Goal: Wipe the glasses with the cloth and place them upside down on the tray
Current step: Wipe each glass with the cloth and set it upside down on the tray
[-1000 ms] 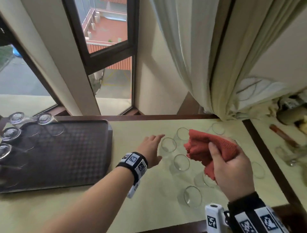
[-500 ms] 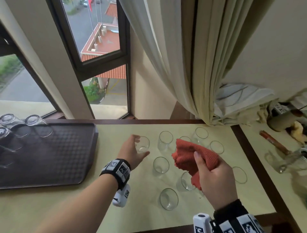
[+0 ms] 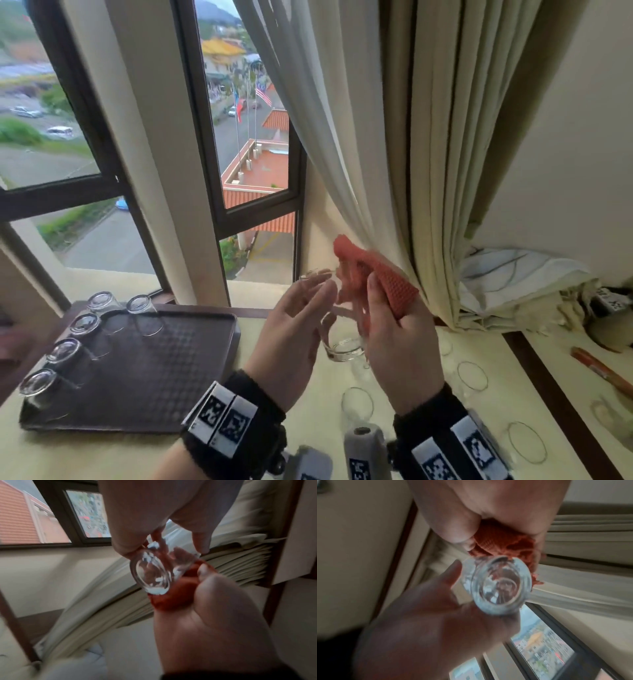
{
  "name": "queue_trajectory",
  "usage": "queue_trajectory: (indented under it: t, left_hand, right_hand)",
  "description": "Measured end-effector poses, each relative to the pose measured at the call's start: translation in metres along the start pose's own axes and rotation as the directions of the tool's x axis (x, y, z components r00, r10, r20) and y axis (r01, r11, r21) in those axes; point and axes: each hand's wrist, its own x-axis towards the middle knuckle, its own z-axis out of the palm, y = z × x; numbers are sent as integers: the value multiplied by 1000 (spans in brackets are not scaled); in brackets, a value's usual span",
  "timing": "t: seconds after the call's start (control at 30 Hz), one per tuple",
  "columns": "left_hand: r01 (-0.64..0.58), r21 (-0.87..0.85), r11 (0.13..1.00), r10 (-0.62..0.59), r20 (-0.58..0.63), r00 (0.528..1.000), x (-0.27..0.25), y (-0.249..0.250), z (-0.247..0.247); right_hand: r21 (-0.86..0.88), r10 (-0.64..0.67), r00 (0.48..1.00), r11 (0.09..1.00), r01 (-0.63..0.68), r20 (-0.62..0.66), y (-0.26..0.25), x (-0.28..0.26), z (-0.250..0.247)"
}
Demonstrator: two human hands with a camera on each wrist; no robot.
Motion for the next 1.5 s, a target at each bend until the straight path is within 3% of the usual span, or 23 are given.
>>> queue_trajectory:
  t: [0.1, 0.2, 0.27, 0.3, 0.37, 0.43, 0.5, 0.53, 0.63, 0.7, 0.73, 0.77, 0.83, 0.93, 1.0, 1.07, 1.1, 1.2, 1.27, 1.33, 1.43, 1.5]
  left_hand:
    - [-28, -56, 998, 30, 33, 999, -7, 26, 14]
    - [-45, -45, 998, 47, 32, 998, -12, 63, 19]
    - [-71, 9, 997, 70, 54, 996, -13, 82, 16]
    - [-94, 37, 995, 92, 40, 995, -13, 89, 12]
    - [-134, 45, 990, 133, 30, 991, -14, 98, 9]
    - [-155, 19, 988, 154, 44, 987, -17, 104, 10]
    - [-164, 25, 986, 161, 107, 981, -20, 104, 13]
    - [-175, 23, 984, 170, 137, 976, -23, 104, 15]
    - [-208, 8, 978, 204, 138, 969, -27, 104, 19]
    - [-231, 2, 973, 229, 122, 966, -27, 108, 18]
    - [-215, -14, 977, 215, 126, 968, -27, 111, 16]
    - [-196, -28, 980, 198, 137, 971, -27, 115, 12]
    - [-191, 2, 982, 190, 120, 975, -24, 123, 1]
    - [-202, 66, 977, 196, 91, 976, -24, 129, -3]
    - [-227, 27, 973, 224, 86, 971, -27, 129, -1]
    - [-259, 22, 966, 255, 116, 960, -32, 127, 3]
    - [-269, 22, 963, 264, 120, 957, -32, 125, 4]
    - [-270, -12, 963, 270, 29, 962, -30, 124, 2]
    - [-262, -61, 963, 262, -12, 965, -29, 129, -3]
    - [-241, -63, 969, 241, -6, 971, -29, 134, -10]
    - [-220, -66, 973, 219, -18, 976, -31, 139, -14]
    - [-231, -43, 972, 231, -6, 973, -33, 140, -11]
  right_hand:
    - [-58, -289, 951, 953, 297, 115, -18, -13, 15]
    - [-225, -515, 812, 787, 575, 274, -16, -28, 20]
    - [-252, -591, 728, 689, 680, 347, -8, -35, 20]
    - [-220, -601, 719, 693, 687, 349, -4, -37, 20]
    - [-64, -576, 762, 784, 617, 296, -3, -38, 25]
    - [119, -412, 887, 911, 395, 209, -20, -34, 32]
    - [223, -226, 967, 955, 196, 120, -43, -31, 37]
    - [238, -196, 976, 957, 169, 96, -54, -26, 37]
    - [180, -340, 935, 931, 319, 104, -76, -9, 39]
    - [-102, -460, 859, 866, 490, 224, -79, 3, 48]
    - [-220, -446, 840, 826, 520, 309, -78, 4, 52]
    - [-275, -508, 788, 748, 604, 348, -69, 2, 55]
    - [-199, -568, 746, 733, 650, 347, -50, -22, 53]
    - [18, -542, 804, 832, 555, 243, -31, -45, 51]
    - [244, -401, 906, 900, 361, 140, -46, -39, 61]
    - [339, -287, 957, 905, 256, 45, -63, -31, 67]
    - [361, -271, 962, 900, 243, 29, -69, -28, 66]
    - [247, -410, 908, 891, 380, 82, -77, -10, 73]
    - [33, -540, 826, 840, 542, 160, -73, -5, 79]
    - [21, -614, 761, 781, 624, 208, -54, -21, 76]
    - [199, -452, 859, 889, 411, 241, -39, -57, 69]
    - [230, -431, 879, 894, 385, 205, -43, -52, 72]
